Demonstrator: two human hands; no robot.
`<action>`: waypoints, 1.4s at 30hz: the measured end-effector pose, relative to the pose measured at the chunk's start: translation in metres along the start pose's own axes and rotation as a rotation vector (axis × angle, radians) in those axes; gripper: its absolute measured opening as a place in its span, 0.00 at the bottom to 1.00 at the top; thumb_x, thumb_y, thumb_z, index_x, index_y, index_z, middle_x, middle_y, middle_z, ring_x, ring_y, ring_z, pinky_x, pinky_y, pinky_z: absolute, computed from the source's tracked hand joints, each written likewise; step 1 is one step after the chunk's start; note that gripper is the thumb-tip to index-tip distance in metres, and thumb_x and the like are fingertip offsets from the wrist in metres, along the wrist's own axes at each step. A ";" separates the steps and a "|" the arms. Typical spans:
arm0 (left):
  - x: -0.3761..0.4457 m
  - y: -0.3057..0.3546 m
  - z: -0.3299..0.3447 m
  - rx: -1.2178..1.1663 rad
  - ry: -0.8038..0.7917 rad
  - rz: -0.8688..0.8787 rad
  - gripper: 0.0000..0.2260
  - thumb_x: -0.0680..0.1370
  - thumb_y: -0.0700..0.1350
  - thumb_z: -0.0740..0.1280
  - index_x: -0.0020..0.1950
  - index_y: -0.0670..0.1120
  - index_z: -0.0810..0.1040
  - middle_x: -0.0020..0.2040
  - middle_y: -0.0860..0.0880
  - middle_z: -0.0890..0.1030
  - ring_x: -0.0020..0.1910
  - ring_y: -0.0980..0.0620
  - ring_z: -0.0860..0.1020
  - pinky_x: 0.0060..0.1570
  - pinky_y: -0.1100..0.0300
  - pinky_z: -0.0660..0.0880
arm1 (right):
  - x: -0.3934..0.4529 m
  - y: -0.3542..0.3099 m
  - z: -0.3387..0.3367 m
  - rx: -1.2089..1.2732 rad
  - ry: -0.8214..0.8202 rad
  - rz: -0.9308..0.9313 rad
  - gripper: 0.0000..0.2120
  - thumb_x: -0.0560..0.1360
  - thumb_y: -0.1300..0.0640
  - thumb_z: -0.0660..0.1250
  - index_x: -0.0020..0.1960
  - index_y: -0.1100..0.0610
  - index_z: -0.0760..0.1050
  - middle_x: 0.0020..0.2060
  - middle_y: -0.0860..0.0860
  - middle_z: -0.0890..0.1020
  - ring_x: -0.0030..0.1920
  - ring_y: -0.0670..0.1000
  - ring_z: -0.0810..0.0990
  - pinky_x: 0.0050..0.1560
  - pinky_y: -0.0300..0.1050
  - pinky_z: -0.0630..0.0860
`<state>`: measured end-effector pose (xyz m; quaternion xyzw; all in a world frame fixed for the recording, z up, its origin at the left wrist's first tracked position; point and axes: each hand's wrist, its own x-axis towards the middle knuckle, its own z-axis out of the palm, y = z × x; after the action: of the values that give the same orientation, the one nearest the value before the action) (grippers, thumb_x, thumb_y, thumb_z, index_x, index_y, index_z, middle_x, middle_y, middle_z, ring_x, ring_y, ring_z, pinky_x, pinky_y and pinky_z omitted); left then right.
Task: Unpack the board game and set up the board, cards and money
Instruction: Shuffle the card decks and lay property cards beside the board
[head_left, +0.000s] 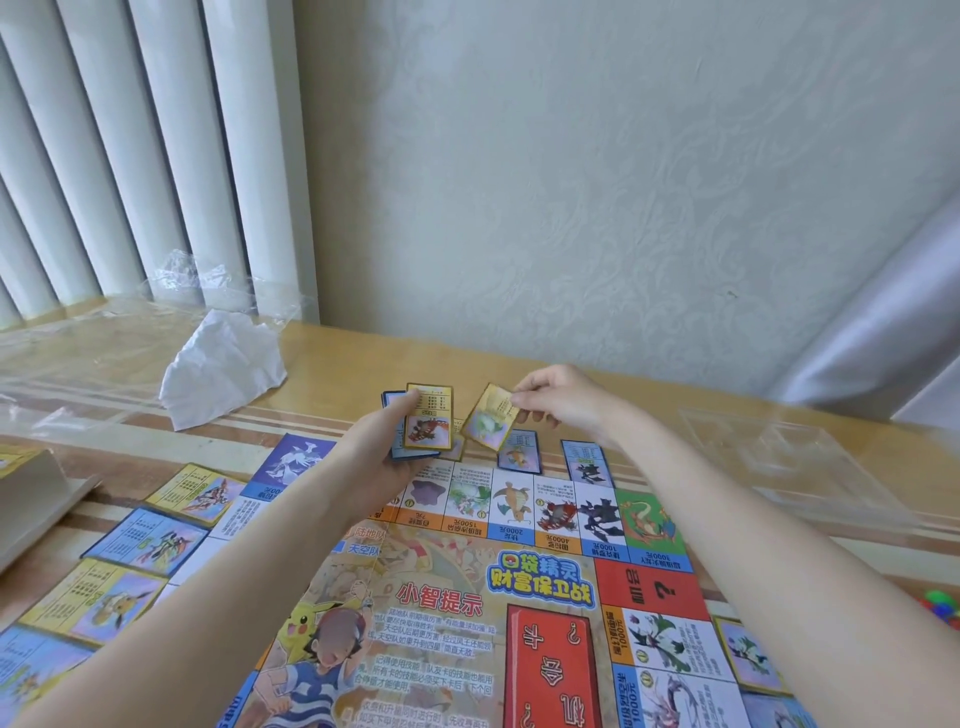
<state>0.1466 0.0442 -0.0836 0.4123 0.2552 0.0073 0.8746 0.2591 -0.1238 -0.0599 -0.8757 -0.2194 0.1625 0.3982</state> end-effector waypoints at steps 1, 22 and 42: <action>0.000 0.000 0.000 0.003 -0.002 0.002 0.09 0.79 0.45 0.63 0.50 0.39 0.75 0.45 0.41 0.81 0.44 0.46 0.80 0.40 0.55 0.76 | 0.002 -0.001 0.004 -0.048 -0.019 0.012 0.04 0.77 0.60 0.64 0.46 0.57 0.77 0.38 0.49 0.79 0.38 0.45 0.73 0.38 0.37 0.69; -0.001 0.005 0.017 0.175 -0.075 0.149 0.16 0.78 0.47 0.65 0.60 0.38 0.73 0.53 0.41 0.81 0.45 0.48 0.80 0.37 0.62 0.79 | -0.007 -0.019 0.001 0.288 0.058 -0.092 0.08 0.76 0.55 0.66 0.45 0.60 0.78 0.36 0.50 0.80 0.35 0.46 0.75 0.35 0.35 0.71; -0.005 -0.034 0.061 1.394 -0.212 0.483 0.20 0.82 0.51 0.53 0.34 0.44 0.67 0.28 0.49 0.66 0.27 0.52 0.63 0.20 0.66 0.56 | -0.064 0.056 -0.027 -0.277 0.202 0.027 0.15 0.82 0.54 0.53 0.56 0.65 0.70 0.38 0.52 0.74 0.32 0.47 0.67 0.31 0.40 0.60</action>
<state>0.1633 -0.0233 -0.0736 0.9144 0.0172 -0.0041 0.4045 0.2312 -0.2060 -0.0787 -0.9370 -0.1869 0.0472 0.2914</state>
